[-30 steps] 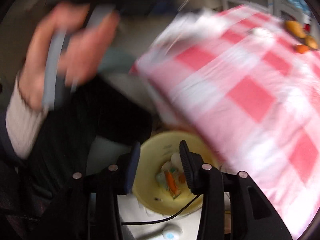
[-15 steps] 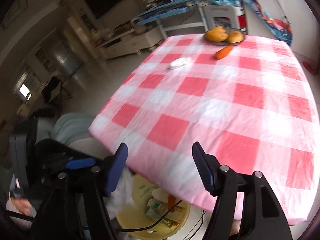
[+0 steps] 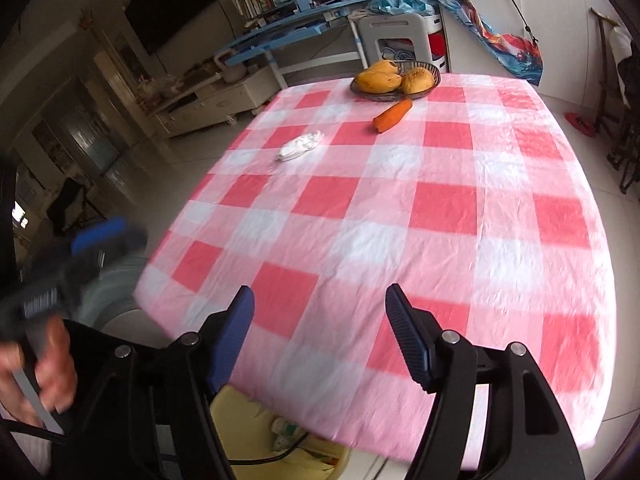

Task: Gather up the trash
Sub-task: 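Grasp the small white tissue with the left tool while the right grasps the orange carrot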

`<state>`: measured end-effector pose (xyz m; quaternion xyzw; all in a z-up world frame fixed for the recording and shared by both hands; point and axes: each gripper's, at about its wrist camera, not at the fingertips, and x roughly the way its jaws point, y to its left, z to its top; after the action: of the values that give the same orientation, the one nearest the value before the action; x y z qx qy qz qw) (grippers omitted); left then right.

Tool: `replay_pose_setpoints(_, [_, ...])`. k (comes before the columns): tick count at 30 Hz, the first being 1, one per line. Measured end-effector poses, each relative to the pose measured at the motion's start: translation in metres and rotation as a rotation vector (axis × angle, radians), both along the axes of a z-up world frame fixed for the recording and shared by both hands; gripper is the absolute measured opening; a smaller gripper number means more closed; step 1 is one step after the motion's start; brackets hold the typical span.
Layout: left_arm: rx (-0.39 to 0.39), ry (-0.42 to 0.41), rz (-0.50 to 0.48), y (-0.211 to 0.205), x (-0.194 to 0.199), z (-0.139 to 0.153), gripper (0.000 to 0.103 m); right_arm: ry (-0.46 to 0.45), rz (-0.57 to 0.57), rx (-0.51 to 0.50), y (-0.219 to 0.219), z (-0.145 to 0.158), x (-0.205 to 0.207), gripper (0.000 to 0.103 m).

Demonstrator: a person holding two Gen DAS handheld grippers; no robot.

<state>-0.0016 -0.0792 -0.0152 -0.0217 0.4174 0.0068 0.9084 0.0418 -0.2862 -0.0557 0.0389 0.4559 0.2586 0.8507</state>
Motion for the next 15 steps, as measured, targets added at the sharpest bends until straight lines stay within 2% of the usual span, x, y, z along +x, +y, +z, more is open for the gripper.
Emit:
replay_pose_setpoints(8, [0.013, 0.058, -0.027, -0.006, 0.113, -0.027, 0.063, -0.034, -0.077, -0.066, 0.009, -0.001, 0.085, 0.065])
replay_pose_setpoints(15, [0.055, 0.099, -0.054, -0.012, 0.165, -0.053, 0.063, -0.039, -0.148, -0.059, 0.012, -0.018, 0.149, 0.065])
